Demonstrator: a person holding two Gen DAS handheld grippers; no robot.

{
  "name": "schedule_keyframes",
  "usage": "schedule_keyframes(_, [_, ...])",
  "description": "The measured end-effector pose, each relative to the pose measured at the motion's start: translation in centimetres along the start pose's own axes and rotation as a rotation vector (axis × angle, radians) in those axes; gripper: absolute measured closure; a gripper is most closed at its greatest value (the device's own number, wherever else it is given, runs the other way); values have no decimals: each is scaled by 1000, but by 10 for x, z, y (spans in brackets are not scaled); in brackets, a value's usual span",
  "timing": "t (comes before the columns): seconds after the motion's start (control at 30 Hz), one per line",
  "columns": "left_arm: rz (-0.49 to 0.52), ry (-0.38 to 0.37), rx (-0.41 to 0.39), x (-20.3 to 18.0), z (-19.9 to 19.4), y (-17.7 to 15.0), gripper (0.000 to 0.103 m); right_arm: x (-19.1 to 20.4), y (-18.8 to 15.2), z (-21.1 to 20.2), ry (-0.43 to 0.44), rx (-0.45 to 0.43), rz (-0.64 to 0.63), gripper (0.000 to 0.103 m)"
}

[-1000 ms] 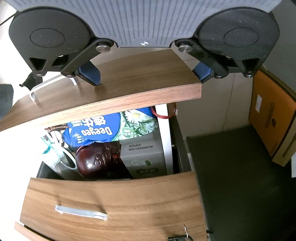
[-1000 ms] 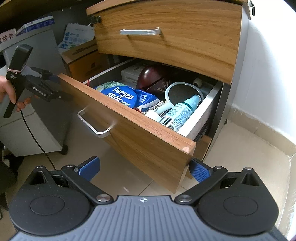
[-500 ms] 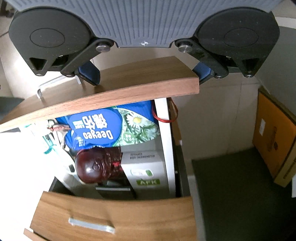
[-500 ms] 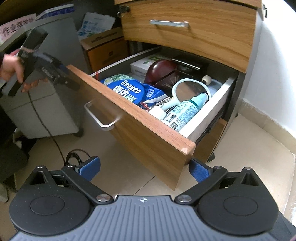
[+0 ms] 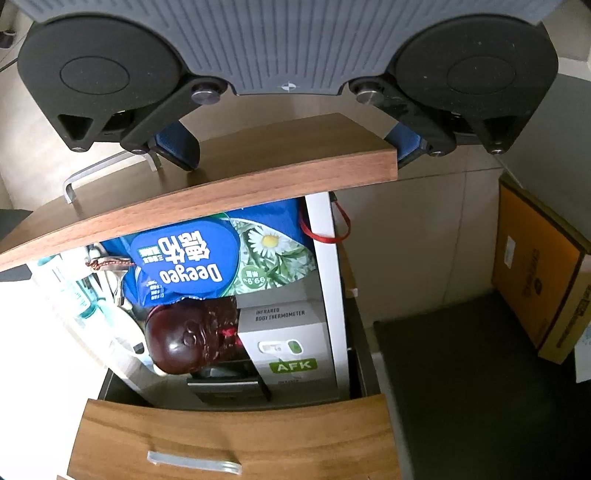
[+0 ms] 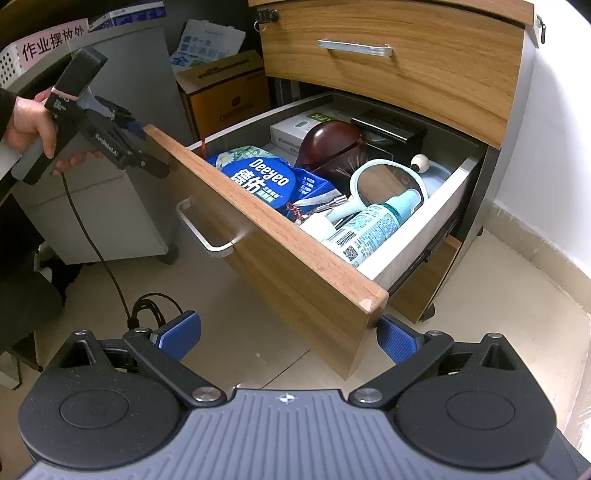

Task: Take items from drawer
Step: 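Move both tools above the open drawer's contents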

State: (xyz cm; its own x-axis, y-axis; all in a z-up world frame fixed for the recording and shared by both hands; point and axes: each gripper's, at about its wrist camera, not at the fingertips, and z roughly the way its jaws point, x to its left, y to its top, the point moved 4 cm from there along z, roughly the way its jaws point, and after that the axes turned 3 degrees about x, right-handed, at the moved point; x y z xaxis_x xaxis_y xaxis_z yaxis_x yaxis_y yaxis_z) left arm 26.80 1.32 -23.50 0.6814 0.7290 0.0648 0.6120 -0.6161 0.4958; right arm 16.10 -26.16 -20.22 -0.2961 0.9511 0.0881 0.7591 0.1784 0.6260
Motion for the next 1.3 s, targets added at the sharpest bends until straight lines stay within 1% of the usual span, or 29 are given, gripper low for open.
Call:
schedule_keyframes(0.1, [-10,20,20,-3,6,1,0,6,4,-1,-45,-21,-82,2])
schedule_keyframes(0.13, [-7,36,21,-6,6,4,0,6,6,-1,-54,-25,-92,2])
schedule_keyframes(0.23, [-14,49,16,-7,8,0,0,0,11,0,-64,-36,-64,2])
schedule_keyframes(0.37, [-159,2,48,2,14,-6,0,-11,17,0,-73,-52,-6,3])
schedule_keyframes(0.43, [-220,-4,59,7,19,-9,0,-14,19,1,-77,-57,9,3])
schedule_keyframes(0.57, [-289,-43,131,0,28,-18,0,-14,21,6,-65,-52,13,3])
schedule_keyframes(0.63, [-283,-39,136,-7,27,-17,0,-13,21,9,-55,-44,3,3])
schedule_keyframes(0.73, [-250,4,162,-20,21,-13,0,-8,20,13,-33,-31,-19,5])
schedule_keyframes(0.83, [-212,-12,143,-34,7,-8,0,-2,20,16,-5,-20,-41,5])
schedule_keyframes(0.9, [-193,-24,131,-42,-3,-4,0,0,19,17,-4,-16,-53,5])
schedule_keyframes(1.0, [-233,11,120,-46,-20,2,0,-2,19,15,18,-26,-26,5])
schedule_keyframes(1.1, [-284,-7,71,-51,-42,13,0,-3,19,14,36,-26,-18,5])
schedule_keyframes(1.2, [-271,9,20,-57,-56,26,0,0,18,15,43,-16,-43,5])
schedule_keyframes(1.3, [-252,40,-18,-61,-65,38,0,1,17,14,49,-7,-54,5])
